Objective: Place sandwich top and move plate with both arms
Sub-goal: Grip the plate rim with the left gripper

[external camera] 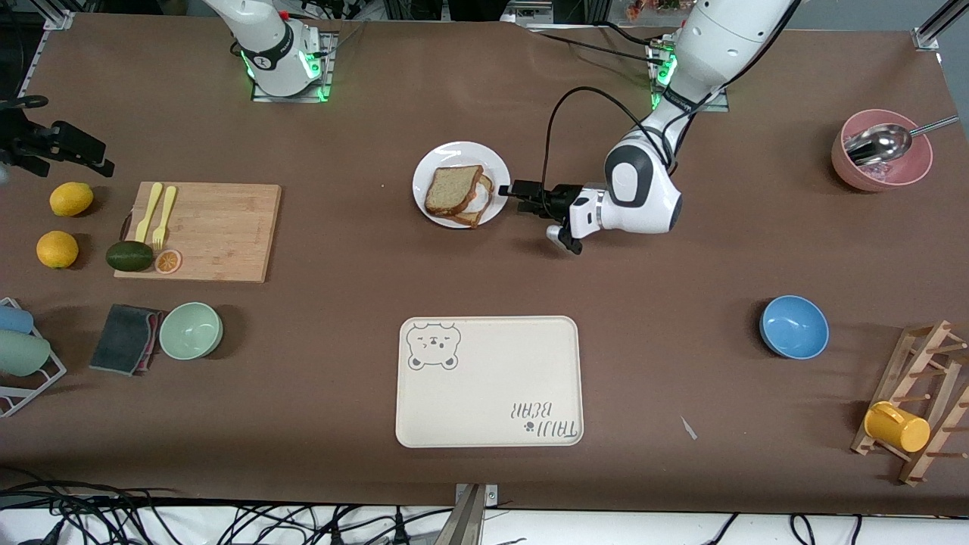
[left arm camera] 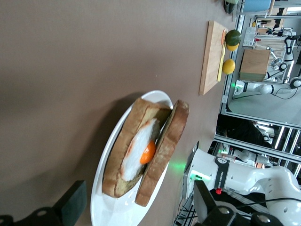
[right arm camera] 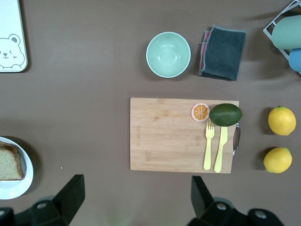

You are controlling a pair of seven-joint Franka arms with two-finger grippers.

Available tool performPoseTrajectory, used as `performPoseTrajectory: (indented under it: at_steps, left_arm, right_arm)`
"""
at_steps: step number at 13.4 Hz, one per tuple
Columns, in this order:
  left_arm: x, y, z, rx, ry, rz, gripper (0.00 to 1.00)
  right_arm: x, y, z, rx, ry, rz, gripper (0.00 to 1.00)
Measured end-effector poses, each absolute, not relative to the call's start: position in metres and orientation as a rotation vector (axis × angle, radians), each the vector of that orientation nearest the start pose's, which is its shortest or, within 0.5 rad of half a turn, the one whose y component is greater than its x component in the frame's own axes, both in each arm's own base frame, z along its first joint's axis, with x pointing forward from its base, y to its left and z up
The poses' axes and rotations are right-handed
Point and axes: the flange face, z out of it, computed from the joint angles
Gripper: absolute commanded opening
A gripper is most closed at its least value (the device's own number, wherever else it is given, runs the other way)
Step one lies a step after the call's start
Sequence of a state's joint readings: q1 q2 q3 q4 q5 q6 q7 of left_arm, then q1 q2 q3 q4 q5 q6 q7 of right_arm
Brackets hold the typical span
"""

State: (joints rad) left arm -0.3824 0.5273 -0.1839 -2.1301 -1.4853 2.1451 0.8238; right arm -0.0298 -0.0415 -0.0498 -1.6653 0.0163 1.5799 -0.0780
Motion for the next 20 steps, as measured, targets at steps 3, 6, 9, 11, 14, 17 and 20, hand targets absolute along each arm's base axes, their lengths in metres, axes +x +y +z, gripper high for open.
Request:
performPoseTrajectory:
  at_steps: [3,6,9,11,14,17,20]
  left_arm:
    - [0.427,-0.332,0.145,2.035,-0.132,-0.338,1.0]
    - [0.42,-0.334,0.135,2.044,-0.122,-0.327,1.0]
    - [0.409,-0.339,0.123,2.033,-0.114,-0.327,1.0]
    - [0.402,-0.343,0.119,2.034,-0.116,-0.341,0.97]
    - [0.395,-0.348,0.117,2.03,-0.114,-0.352,0.85]
    - [0.39,-0.349,0.116,2.032,-0.119,-0.361,0.74]
    - [0.389,-0.349,0.114,2.033,-0.118,-0.365,0.67]
  right_arm:
    - [0.539,-0.042,0.603,-3.119,0.003,0.068,1.0]
    - [0.539,-0.042,0.602,-3.119,0.003,0.07,1.0]
    - [0.539,-0.042,0.602,-3.119,0.003,0.07,1.0]
    - [0.539,-0.042,0.602,-3.119,0.003,0.07,1.0]
    - [0.54,-0.042,0.602,-3.119,0.003,0.071,1.0]
    - [0.54,-0.041,0.602,-3.119,0.002,0.071,1.0]
    - [0.54,-0.041,0.601,-3.119,0.001,0.072,1.0]
